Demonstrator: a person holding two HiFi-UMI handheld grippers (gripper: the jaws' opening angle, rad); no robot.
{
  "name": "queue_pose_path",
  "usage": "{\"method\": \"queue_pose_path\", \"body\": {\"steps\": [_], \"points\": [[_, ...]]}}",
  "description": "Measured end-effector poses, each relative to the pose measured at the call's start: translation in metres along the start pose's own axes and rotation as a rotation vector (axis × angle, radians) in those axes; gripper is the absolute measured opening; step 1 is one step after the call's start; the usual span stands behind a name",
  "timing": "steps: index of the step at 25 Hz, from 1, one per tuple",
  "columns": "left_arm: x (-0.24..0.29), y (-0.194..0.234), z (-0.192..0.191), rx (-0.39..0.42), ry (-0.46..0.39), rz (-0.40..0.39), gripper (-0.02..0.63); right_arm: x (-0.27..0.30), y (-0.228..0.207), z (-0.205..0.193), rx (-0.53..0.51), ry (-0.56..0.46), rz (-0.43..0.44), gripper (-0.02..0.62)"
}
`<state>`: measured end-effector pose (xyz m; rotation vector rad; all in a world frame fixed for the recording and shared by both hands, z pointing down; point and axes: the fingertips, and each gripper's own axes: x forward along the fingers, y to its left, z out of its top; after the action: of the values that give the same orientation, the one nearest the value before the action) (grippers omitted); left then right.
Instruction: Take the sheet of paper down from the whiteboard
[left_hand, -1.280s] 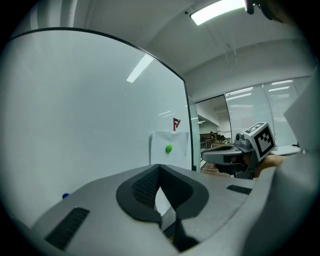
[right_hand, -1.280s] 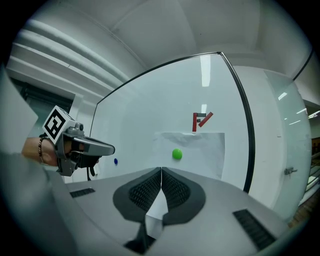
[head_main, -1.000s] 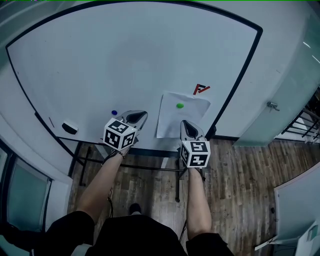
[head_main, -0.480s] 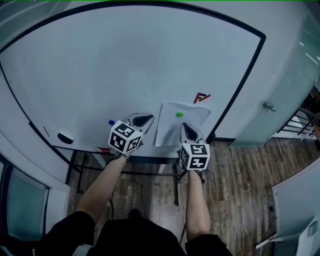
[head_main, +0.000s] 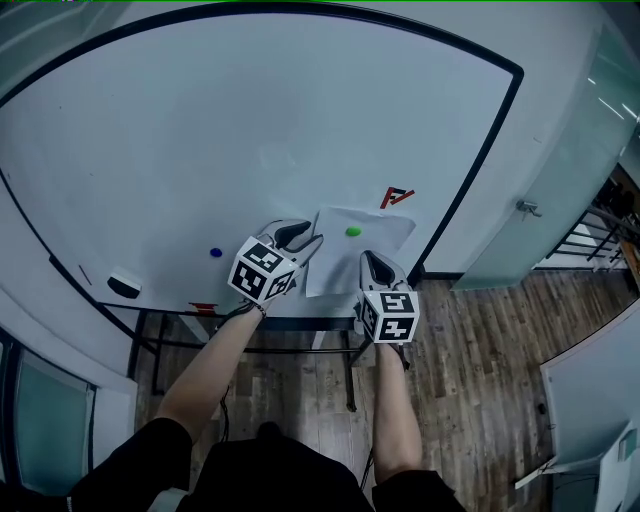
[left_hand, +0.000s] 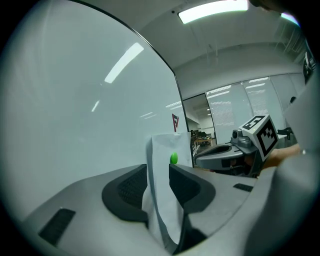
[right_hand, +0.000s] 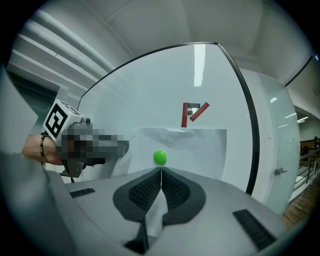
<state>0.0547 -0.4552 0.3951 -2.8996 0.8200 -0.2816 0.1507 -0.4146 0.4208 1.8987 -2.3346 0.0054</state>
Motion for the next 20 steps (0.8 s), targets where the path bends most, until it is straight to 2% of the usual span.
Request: {"method": "queue_pose_path", "body": {"steps": [6,11,20], "points": [[0.014,-0.009,0.001,0.009,-0.002,-0.037,0.117,0.0,-0.004,0.002,0.003,-0.003,-0.014,0.025],[0.016,-0.003,0.001,-0.012,-0.016,-0.026,0.082,0.0,-0.006,0.002,0.001,0.001,-0.024,0.025],[0.019,0.001,-0.001,0.012,0.007,-0.013,0.028,0.01,0.0,0.01,-0.004,-0.007,-0.027,0.025]]}}
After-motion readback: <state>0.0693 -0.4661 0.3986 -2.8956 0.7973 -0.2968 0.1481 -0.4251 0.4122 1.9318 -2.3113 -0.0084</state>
